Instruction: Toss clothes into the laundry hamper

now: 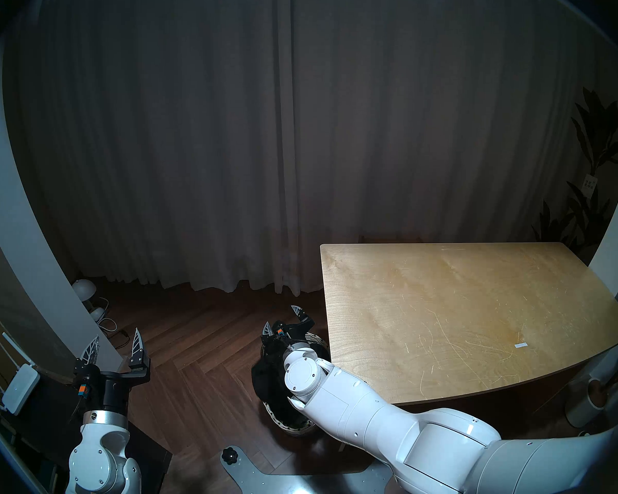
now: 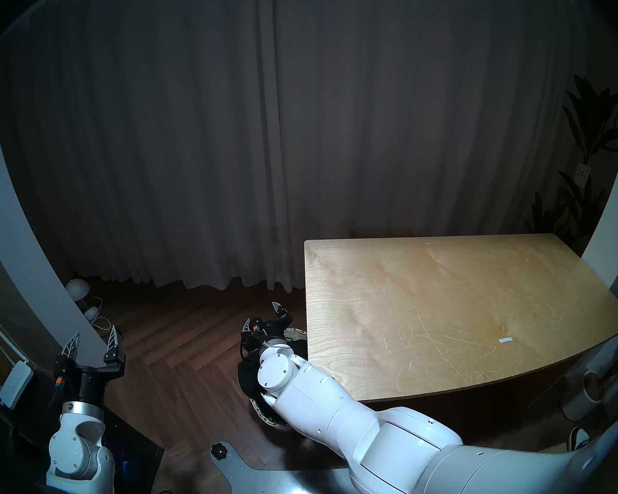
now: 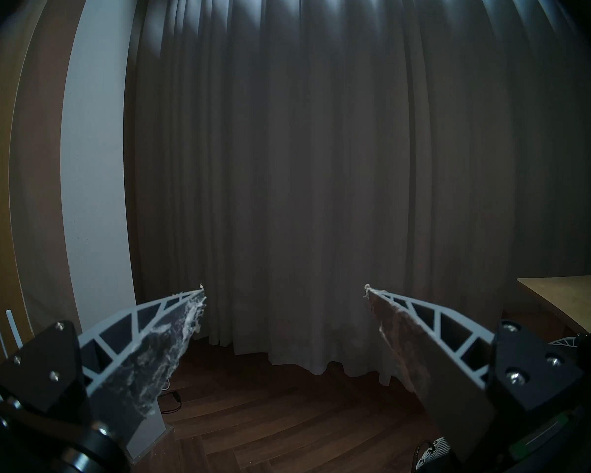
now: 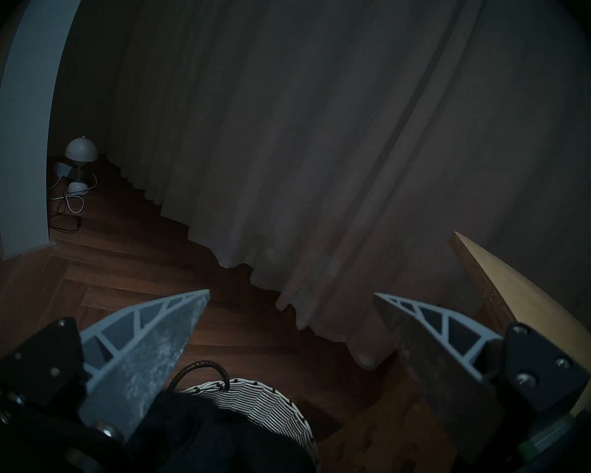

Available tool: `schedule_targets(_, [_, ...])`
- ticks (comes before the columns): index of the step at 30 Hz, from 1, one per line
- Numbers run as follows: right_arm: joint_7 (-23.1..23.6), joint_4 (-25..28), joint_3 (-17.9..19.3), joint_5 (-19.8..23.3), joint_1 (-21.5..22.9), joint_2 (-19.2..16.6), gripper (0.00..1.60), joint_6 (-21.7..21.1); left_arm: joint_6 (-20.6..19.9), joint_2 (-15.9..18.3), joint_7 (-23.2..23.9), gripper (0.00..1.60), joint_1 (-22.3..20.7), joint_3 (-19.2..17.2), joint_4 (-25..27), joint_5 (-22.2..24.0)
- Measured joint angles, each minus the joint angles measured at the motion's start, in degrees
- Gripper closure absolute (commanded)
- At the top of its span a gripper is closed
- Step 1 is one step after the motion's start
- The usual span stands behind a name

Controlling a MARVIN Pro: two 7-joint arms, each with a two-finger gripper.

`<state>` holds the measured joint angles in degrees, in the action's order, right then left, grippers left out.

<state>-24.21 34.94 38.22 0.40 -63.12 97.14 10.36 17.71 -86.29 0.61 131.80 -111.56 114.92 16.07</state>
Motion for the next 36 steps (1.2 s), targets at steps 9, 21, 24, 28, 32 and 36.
schedule_targets(9, [-0.49, 4.49, 0.41, -0.34, -0.33, -1.14, 0.00, 0.92, 0.98, -1.40, -0.95, 0.00, 0.64, 0.11, 0.36, -0.62])
schedule_targets(21, [-4.28, 12.86, 6.00, 2.53, 2.05, -1.21, 0.00, 7.69, 1.23, -2.28, -1.02, 0.00, 1.10, 1.99, 1.32, -1.23])
schedule_targets(24, [-6.01, 15.00, 8.13, 2.90, 3.17, -2.19, 0.00, 9.05, 1.16, -2.23, -0.58, 0.00, 0.62, 3.12, 1.66, -1.47])
schedule_targets(28, [-8.55, 17.98, 11.41, 3.33, 4.40, -4.44, 0.00, 10.25, 1.01, -1.91, 0.07, 0.00, -0.29, 4.81, 2.14, -1.82])
schedule_targets(32, [-11.42, 20.82, 15.69, 3.75, 5.46, -7.65, 0.00, 11.13, 0.64, -1.46, 0.89, 0.00, -1.70, 7.10, 2.59, -2.26])
schedule_targets(36, [-13.52, 22.50, 19.21, 4.09, 5.84, -10.07, 0.00, 11.56, -0.24, -1.07, 1.63, 0.00, -3.22, 9.45, 2.81, -2.69])
